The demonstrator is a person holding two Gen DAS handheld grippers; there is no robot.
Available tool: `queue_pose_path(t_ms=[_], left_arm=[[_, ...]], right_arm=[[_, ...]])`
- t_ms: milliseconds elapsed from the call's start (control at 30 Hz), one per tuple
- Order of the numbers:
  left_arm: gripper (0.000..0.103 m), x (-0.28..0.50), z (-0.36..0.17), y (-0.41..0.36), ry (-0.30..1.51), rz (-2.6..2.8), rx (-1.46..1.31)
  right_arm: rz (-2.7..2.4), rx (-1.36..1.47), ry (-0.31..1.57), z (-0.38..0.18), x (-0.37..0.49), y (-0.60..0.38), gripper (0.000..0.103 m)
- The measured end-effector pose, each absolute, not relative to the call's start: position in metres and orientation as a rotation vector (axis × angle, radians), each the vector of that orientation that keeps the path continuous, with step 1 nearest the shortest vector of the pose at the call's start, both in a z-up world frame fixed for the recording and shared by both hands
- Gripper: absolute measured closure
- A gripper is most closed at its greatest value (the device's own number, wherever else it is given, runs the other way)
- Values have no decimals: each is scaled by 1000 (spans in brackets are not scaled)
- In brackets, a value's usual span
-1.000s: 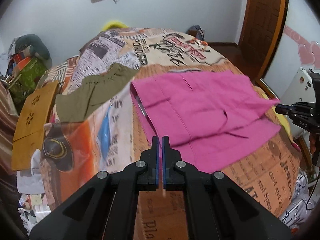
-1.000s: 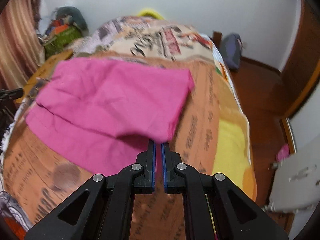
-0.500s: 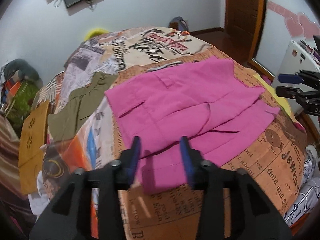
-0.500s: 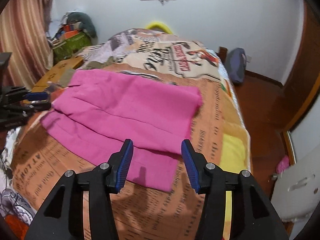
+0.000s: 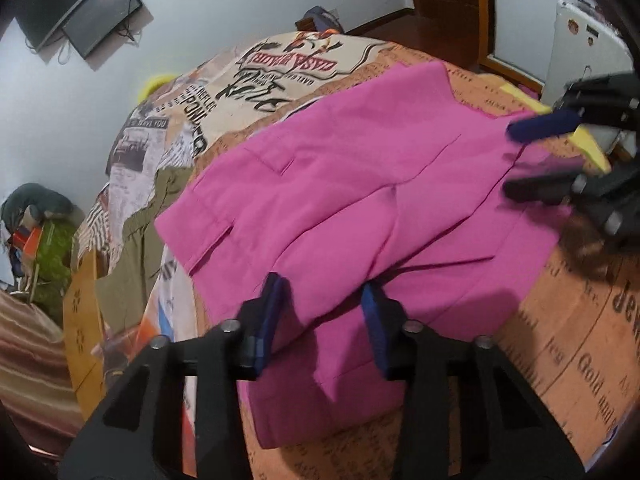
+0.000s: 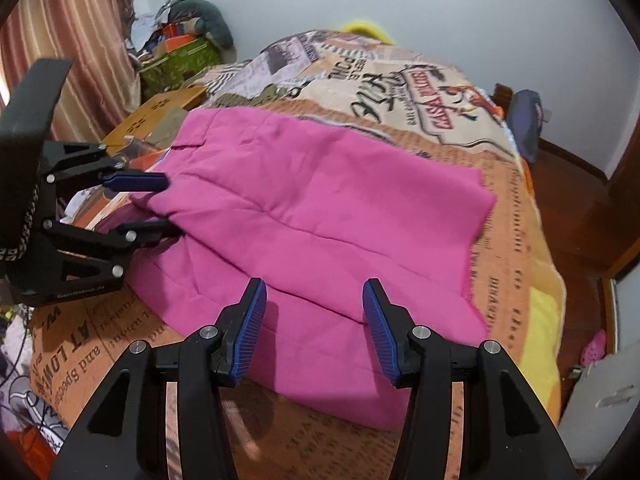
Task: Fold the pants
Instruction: 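Open both tools and release the folded pants onto the bed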
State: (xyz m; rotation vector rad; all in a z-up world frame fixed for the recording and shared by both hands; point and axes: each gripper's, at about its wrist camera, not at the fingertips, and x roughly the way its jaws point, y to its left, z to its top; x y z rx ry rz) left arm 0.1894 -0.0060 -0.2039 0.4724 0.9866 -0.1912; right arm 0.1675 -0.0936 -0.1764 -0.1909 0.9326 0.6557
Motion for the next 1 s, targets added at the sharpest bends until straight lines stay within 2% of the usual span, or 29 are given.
queue_pose_path(t_ms=[267, 533, 633, 667, 867, 900, 933, 1000], left_arm=[[80, 210, -186, 5, 976, -219, 364], [80, 220, -175, 14, 959, -202, 319], [80, 217, -179, 15, 966, -210, 317], [80, 215, -181, 14, 967, -213, 320], [80, 198, -193, 6, 968, -223, 378], [82, 196, -193, 6, 963, -218, 381], [87, 195, -191, 7, 959, -214, 379], [90, 193, -186, 7, 953, -203, 368]], right_arm=[[724, -169, 973, -186, 176, -72, 56], [691, -122, 960, -186, 195, -75, 58], [678, -105, 935, -181, 200, -81, 86], [673, -96, 935, -180, 201, -84, 90], [678, -72, 898, -168, 195, -92, 94], [680, -75, 895, -167, 194, -92, 94], [685, -78, 891, -165, 191, -92, 95], [693, -83, 888, -162, 190, -91, 95]])
